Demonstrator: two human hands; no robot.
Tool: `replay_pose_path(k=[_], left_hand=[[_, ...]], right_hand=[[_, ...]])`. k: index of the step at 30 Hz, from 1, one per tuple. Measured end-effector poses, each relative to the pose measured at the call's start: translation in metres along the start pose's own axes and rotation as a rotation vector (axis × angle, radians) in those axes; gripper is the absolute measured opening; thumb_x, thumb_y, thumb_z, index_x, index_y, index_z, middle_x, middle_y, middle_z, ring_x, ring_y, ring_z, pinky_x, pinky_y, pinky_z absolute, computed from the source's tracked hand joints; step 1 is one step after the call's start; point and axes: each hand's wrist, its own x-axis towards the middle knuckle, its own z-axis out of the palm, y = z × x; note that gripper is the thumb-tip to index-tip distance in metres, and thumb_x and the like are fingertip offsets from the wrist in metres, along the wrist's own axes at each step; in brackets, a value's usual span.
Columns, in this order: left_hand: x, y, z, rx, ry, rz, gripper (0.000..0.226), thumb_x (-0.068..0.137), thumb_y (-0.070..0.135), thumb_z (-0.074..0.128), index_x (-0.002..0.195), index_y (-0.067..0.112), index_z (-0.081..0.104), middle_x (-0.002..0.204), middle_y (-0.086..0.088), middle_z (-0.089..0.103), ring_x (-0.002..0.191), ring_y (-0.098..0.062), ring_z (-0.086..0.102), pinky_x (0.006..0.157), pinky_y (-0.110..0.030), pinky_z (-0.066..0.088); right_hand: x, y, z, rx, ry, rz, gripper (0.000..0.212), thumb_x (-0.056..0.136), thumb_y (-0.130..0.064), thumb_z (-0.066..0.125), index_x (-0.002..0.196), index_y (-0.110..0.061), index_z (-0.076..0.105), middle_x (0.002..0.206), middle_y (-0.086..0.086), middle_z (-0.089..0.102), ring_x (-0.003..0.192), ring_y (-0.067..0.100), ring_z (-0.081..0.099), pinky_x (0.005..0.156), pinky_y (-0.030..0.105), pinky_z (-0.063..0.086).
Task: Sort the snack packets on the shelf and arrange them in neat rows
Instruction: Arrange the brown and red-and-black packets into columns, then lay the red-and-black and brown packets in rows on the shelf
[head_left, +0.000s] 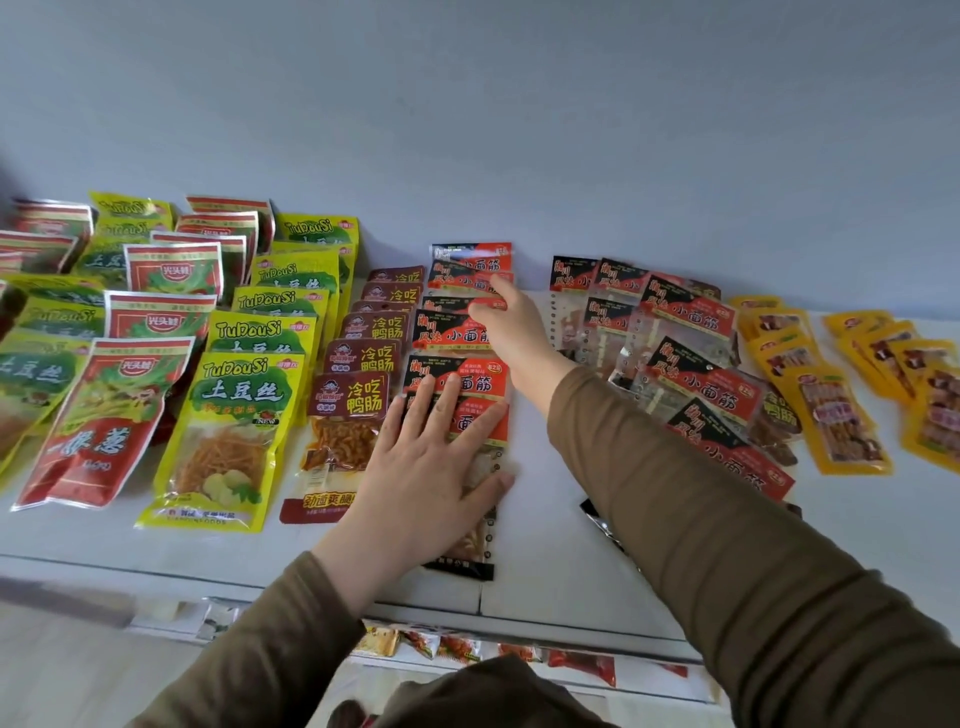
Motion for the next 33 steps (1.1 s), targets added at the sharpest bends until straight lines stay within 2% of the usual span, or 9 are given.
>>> replay_pose_path(k=[2,4,9,13,17,21,26,31,33], left_hand=[[-0.001,0.000,-0.002,-0.012,-0.004,0.001,0.078,0.091,0.084,0.003,0.159,0.049,-0.011,0.170,-0.001,-0.022,0.154,-0.026,-0.030,0.123,-0.045,-0.020],[-0.003,0.003,-0.006,-0.012,0.010,0.010,0.079,0.090,0.085,0.002,0.159,0.049,-0.011,0.169,-0.001,-0.025,0.152,-0.026,-0.032,0.122,-0.045,-0.022],[-0.003,0.011,-0.025,-0.030,0.048,0.055,0.076,0.093,0.080,0.004,0.161,0.047,-0.007,0.169,0.000,-0.025,0.150,-0.024,-0.036,0.118,-0.042,-0.024],[0.001,0.023,-0.036,-0.028,0.031,0.125,0.077,0.092,0.077,0.005,0.162,0.044,-0.002,0.169,0.000,-0.024,0.149,-0.023,-0.038,0.120,-0.042,-0.023],[0.002,0.049,-0.038,-0.064,-0.014,0.217,0.078,0.093,0.077,0.007,0.162,0.042,0.001,0.169,-0.001,-0.024,0.149,-0.024,-0.039,0.121,-0.041,-0.023],[0.002,0.084,-0.030,-0.089,-0.048,0.311,0.073,0.099,0.072,0.017,0.163,0.040,0.005,0.170,-0.003,-0.021,0.152,-0.027,-0.032,0.121,-0.042,-0.021],[0.010,0.128,-0.015,-0.149,-0.043,0.368,0.066,0.104,0.060,0.034,0.162,0.038,0.013,0.173,0.001,-0.010,0.156,-0.025,-0.025,0.128,-0.047,-0.010],[0.038,0.176,0.002,-0.014,0.035,0.390,0.067,0.102,0.063,0.020,0.163,0.037,0.013,0.173,-0.001,-0.003,0.157,-0.028,-0.019,0.125,-0.056,-0.011],[0.055,0.191,0.009,0.037,0.033,0.370,0.068,0.100,0.067,0.012,0.163,0.042,0.009,0.173,0.003,-0.009,0.156,-0.029,-0.023,0.123,-0.061,-0.014]], right_hand=[[-0.001,-0.004,-0.007,0.009,-0.022,0.003,0.058,0.101,-0.019,0.059,0.155,-0.020,0.037,0.157,0.004,0.041,0.131,0.021,0.053,0.104,0.042,0.052],[-0.001,-0.010,-0.017,-0.010,-0.001,-0.029,0.057,0.100,-0.020,0.060,0.153,-0.018,0.040,0.157,0.003,0.040,0.140,0.020,0.043,0.111,0.035,0.040],[-0.014,-0.028,-0.056,-0.080,0.043,-0.114,0.044,0.100,-0.021,0.060,0.143,-0.018,0.051,0.147,-0.004,0.049,0.125,0.007,0.046,0.097,0.022,0.037],[-0.031,-0.034,-0.100,-0.132,0.149,-0.151,0.034,0.099,-0.018,0.059,0.133,-0.017,0.061,0.119,-0.014,0.060,0.098,-0.009,0.053,0.067,0.002,0.038],[-0.054,-0.033,-0.148,-0.215,0.232,-0.127,0.029,0.101,-0.018,0.058,0.129,-0.017,0.063,0.128,-0.010,0.063,0.105,-0.004,0.055,0.073,0.003,0.037],[-0.076,-0.022,-0.197,-0.239,0.321,-0.069,0.024,0.101,-0.018,0.057,0.123,-0.017,0.067,0.120,-0.007,0.066,0.098,-0.005,0.058,0.074,0.011,0.041],[-0.090,0.004,-0.236,-0.284,0.363,-0.045,0.023,0.102,-0.017,0.054,0.118,-0.020,0.070,0.112,-0.011,0.067,0.100,-0.002,0.060,0.086,0.021,0.044],[-0.087,0.032,-0.248,-0.309,0.277,-0.061,0.032,0.106,-0.012,0.043,0.132,-0.017,0.062,0.132,-0.005,0.063,0.119,0.007,0.057,0.089,0.013,0.042],[-0.084,0.041,-0.251,-0.304,0.198,-0.084,0.036,0.108,-0.014,0.041,0.141,-0.017,0.054,0.143,-0.004,0.056,0.131,0.007,0.051,0.100,0.016,0.039]])
